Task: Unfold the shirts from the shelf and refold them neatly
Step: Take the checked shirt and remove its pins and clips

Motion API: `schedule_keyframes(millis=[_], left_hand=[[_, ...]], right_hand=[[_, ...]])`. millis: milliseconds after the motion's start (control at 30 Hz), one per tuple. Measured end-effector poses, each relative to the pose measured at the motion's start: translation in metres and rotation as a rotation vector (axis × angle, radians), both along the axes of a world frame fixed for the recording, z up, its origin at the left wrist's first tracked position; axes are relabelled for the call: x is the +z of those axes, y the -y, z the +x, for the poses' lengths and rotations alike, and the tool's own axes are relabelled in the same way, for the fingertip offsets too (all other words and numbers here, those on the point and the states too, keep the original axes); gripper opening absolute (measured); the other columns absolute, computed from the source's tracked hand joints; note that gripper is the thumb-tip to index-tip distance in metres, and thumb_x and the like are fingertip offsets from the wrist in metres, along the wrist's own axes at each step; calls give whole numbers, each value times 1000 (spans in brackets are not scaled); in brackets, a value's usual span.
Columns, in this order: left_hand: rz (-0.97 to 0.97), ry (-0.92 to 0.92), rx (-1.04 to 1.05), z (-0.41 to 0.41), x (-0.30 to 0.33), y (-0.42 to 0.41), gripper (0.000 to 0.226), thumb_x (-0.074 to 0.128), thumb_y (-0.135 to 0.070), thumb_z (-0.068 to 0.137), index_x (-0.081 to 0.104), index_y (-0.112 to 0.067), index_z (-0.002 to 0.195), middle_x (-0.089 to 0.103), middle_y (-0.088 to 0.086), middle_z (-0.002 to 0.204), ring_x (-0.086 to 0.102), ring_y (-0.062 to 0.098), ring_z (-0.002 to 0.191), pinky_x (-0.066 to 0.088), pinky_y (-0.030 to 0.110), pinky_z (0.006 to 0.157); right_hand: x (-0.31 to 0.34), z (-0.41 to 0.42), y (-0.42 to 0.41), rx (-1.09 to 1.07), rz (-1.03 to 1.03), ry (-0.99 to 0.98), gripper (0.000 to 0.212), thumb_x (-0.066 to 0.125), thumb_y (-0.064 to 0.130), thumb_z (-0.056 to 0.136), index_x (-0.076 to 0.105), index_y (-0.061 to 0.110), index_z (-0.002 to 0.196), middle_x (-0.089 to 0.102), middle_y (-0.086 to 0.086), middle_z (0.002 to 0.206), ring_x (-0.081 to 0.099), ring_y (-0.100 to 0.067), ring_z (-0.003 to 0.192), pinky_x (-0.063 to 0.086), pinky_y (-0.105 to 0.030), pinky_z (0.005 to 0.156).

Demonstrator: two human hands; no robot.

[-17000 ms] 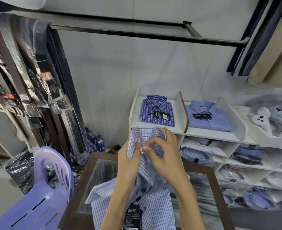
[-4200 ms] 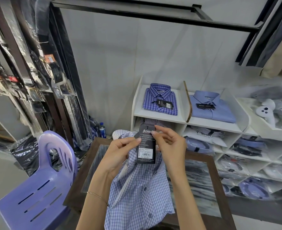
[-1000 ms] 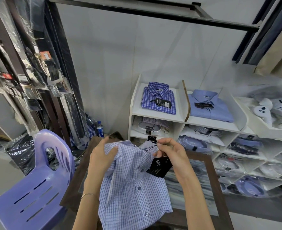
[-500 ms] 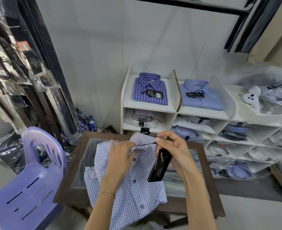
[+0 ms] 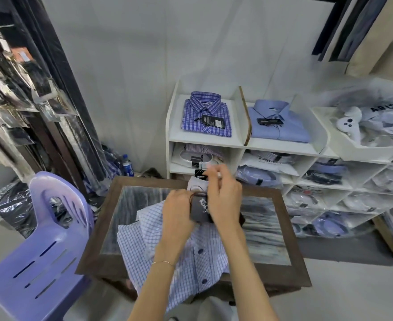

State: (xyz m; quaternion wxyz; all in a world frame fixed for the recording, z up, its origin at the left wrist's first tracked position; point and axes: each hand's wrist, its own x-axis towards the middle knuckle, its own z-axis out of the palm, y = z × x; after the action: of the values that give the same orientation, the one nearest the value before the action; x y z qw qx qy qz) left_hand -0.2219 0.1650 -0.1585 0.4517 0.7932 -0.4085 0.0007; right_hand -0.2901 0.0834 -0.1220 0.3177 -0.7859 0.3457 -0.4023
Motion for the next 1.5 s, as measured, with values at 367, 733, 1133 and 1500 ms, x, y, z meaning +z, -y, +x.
schedule_keyframes(millis=[367, 733, 1133, 1500], left_hand=[[-122, -112, 83, 19, 6, -11, 25, 60, -13, 86, 62, -16, 61, 58, 1, 53, 42, 14, 48, 32, 26, 48], [-172, -180, 91, 31, 6, -15, 32, 59, -6, 81, 49, -14, 52, 48, 3, 46, 41, 10, 41, 42, 28, 45], [-158, -116, 18, 22, 9, -8, 41, 59, -7, 83, 41, -24, 50, 39, -10, 42, 36, 5, 44, 31, 17, 46], [-7, 17, -27, 53, -21, -21, 38, 78, -11, 72, 45, -21, 56, 40, -13, 51, 41, 2, 56, 30, 11, 57]], right_hand=[[1, -10, 8, 47, 125, 160, 18, 50, 27, 98, 61, 15, 92, 42, 9, 50, 33, -5, 36, 21, -12, 40], [-2, -18, 27, 21, 234, 250, 17, 53, 25, 97, 63, 14, 89, 47, 10, 51, 28, -6, 38, 21, -20, 42], [-5, -7, 20, 83, 256, 229, 16, 54, 25, 96, 64, 13, 89, 38, 10, 44, 25, -4, 36, 19, -17, 40], [-45, -6, 34, 103, 182, -73, 21, 55, 32, 95, 68, 16, 91, 68, -5, 71, 52, -13, 49, 44, -32, 52]])
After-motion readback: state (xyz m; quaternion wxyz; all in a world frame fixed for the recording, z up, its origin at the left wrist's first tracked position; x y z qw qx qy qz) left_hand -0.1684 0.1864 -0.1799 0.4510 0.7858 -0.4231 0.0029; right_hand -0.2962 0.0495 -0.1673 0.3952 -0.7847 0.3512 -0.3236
